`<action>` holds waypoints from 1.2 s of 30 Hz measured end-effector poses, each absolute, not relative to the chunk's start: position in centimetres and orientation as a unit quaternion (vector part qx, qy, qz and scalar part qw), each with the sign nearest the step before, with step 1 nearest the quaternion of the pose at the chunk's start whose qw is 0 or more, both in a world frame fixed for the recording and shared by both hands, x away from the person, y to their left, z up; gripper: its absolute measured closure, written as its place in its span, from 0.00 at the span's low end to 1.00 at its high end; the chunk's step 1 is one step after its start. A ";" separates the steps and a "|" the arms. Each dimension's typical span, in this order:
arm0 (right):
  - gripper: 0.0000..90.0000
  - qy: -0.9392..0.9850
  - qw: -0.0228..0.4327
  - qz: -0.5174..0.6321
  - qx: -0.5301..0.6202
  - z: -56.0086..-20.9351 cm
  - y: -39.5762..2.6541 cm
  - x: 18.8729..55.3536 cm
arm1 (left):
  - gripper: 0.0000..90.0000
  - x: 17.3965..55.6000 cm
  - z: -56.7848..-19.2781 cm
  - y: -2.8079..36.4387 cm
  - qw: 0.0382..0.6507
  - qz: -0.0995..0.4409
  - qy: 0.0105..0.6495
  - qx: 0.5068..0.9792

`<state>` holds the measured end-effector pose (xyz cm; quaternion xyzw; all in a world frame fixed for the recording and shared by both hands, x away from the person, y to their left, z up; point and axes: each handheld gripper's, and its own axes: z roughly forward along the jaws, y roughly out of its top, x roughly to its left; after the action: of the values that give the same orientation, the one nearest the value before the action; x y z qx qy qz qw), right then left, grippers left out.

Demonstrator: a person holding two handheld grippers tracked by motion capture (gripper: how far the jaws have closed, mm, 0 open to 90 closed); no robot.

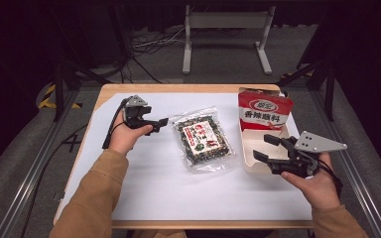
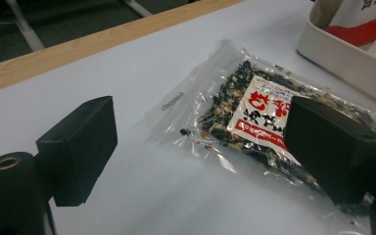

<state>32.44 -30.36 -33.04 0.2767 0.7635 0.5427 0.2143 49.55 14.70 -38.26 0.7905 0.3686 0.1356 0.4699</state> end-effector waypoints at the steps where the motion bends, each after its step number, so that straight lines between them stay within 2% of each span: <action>1: 0.38 0.764 0.213 0.542 0.277 -33.1 -30.4 32.4 | 0.15 49.8 -38.5 14.6 0.472 0.133 0.372 0.788; 6: 0.38 0.764 0.212 0.540 0.282 -33.2 -30.5 32.2 | 0.16 50.6 -39.5 14.4 0.469 0.126 0.378 0.788; 13: 0.37 0.766 0.212 0.535 0.285 -33.7 -30.5 31.6 | 0.27 52.1 -40.3 13.5 0.456 0.109 0.378 0.799; 20: 0.36 0.769 0.208 0.533 0.286 -34.1 -30.4 31.1 | 0.28 53.7 -41.9 12.5 0.460 0.090 0.396 0.789; 24: 0.36 0.767 0.206 0.535 0.286 -34.1 -30.5 30.9 | 0.34 54.3 -42.4 12.4 0.454 0.087 0.403 0.790; 28: 0.36 0.767 0.204 0.535 0.290 -34.5 -30.7 30.7 | 0.35 54.9 -42.6 11.6 0.441 0.089 0.401 0.798; 31: 0.36 0.767 0.203 0.534 0.292 -34.6 -30.8 30.6 | 0.30 55.4 -42.9 10.8 0.410 0.099 0.406 0.810; 36: 0.36 0.768 0.203 0.530 0.297 -34.8 -30.8 30.5 | 0.27 56.1 -43.6 9.9 0.407 0.083 0.407 0.814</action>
<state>30.52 -30.83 -34.82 0.2966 0.7683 0.5295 0.2032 56.06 9.94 -43.55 0.8136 0.4067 0.0826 0.4072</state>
